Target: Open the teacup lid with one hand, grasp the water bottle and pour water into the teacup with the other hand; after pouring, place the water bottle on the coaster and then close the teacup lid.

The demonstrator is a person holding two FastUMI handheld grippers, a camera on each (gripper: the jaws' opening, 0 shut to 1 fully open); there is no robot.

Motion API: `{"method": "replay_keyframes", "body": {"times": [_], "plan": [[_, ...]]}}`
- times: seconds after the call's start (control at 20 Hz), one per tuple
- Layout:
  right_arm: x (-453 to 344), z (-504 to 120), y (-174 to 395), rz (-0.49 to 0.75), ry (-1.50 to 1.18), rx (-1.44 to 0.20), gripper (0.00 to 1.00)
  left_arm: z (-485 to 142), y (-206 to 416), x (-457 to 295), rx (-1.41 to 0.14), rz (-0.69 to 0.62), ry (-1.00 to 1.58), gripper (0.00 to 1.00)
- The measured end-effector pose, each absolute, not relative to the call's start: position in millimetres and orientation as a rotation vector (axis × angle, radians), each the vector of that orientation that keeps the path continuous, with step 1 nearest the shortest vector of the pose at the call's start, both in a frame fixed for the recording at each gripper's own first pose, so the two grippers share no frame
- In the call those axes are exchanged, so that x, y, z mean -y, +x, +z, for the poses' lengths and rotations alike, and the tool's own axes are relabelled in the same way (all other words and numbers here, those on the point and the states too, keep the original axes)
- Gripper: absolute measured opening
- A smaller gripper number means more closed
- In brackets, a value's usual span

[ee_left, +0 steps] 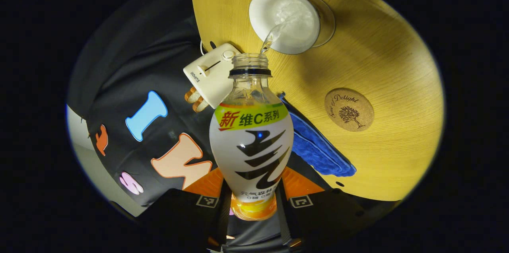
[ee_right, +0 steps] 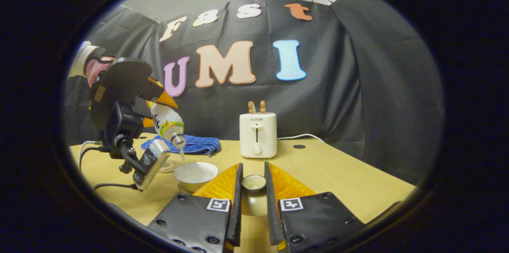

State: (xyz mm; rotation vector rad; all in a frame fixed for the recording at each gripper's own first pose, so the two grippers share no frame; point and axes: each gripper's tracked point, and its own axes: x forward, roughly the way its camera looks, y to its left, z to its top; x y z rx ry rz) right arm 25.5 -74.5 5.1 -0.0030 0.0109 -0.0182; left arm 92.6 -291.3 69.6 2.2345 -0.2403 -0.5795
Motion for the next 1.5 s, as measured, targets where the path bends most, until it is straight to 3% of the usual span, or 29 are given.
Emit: {"method": "replay_keyframes", "body": {"times": [0.5,0.75,1.1,1.5], "plan": [[73.7,5.3,26.3,-0.015,-0.003,-0.011,0.31,64.3,93.1,294.2,0.248,-0.593,2.259,0.49],[73.9,5.7,25.7,-0.015,-0.003,-0.010,0.31,39.2,91.6,281.7,0.160,-0.643,2.078,0.49],[74.7,6.7,25.8,-0.020,-0.003,-0.008,0.30,0.5,71.8,269.3,-0.013,-0.762,1.526,0.49],[76.0,5.5,25.9,-0.029,-0.004,-0.007,0.31,10.5,85.8,280.6,-0.048,-0.674,0.694,0.49]]}}
